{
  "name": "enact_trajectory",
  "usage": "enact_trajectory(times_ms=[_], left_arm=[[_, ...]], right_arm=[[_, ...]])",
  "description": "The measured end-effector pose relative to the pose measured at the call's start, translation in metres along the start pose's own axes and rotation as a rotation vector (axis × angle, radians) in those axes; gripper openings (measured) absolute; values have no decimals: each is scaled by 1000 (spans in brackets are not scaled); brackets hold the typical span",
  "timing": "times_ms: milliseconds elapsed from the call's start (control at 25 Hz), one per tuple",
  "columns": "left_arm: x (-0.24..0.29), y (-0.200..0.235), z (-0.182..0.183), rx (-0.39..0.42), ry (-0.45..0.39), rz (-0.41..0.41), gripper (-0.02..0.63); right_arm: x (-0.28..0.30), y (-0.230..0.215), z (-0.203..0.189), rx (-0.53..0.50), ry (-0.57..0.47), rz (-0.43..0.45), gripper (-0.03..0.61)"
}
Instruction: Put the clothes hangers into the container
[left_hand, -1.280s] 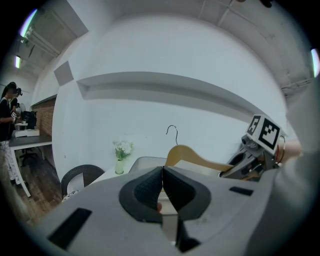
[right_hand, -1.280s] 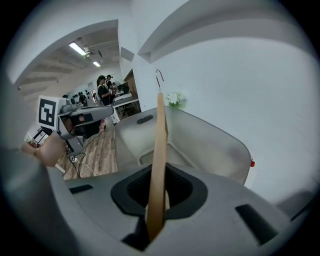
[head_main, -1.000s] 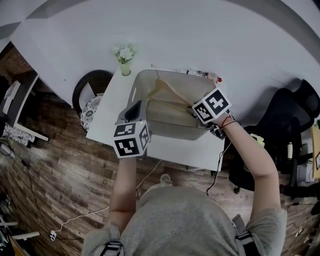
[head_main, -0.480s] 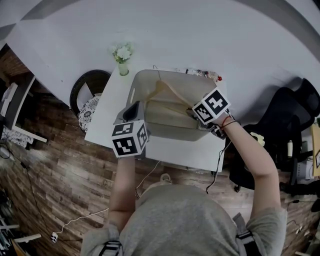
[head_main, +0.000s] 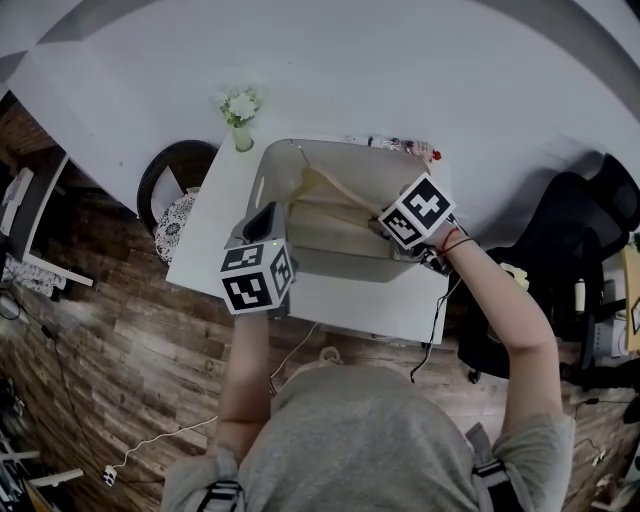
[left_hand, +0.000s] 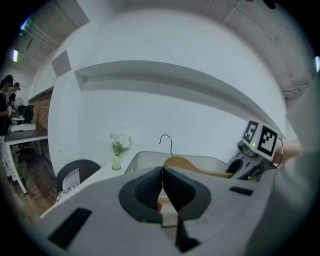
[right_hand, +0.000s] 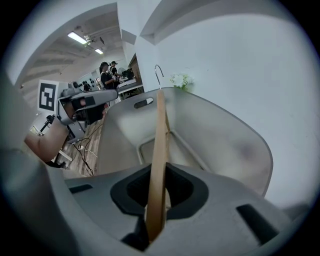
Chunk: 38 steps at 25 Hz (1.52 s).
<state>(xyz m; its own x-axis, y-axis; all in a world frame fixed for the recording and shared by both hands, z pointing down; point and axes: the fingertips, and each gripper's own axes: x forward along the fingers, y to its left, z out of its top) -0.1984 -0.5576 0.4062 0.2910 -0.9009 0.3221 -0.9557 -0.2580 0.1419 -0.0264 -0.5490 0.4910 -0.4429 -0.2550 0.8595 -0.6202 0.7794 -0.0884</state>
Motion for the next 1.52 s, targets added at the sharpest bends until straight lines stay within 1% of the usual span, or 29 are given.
enact_trajectory(times_ms=[200,320,400,480,600,840,1200,1400,1520], left_arm=[[0,2,-1,-1,1,6,8],[-2,5,-3,-3,3,12,8],[-4,7,-4,-4,4,16,8],[-5,8,-5,-6,4,22,8],[-10,8,-8,-10,7,33,8],[-22,12,-16,-30,9,58,8],[-42,12,-22,-41,9,90,8],[-54,10,-24,-47,8,111,8],[-61,6,-24,-50,3,118,8]], right_arm=[[0,7,-1,1,4,46,51],[0,11,-2,-27,5,37,74],[0,13,-2,-47,5,27,72],[0,19,-2,-61,11,47,79],[-1,32,-5,-96,29,91,147],[1,40,-5,-165,37,54,140],[-3,42,-3,-167,5,44,137],[-14,43,-4,-160,-21,51,152],[-23,45,-3,-147,-47,51,146]])
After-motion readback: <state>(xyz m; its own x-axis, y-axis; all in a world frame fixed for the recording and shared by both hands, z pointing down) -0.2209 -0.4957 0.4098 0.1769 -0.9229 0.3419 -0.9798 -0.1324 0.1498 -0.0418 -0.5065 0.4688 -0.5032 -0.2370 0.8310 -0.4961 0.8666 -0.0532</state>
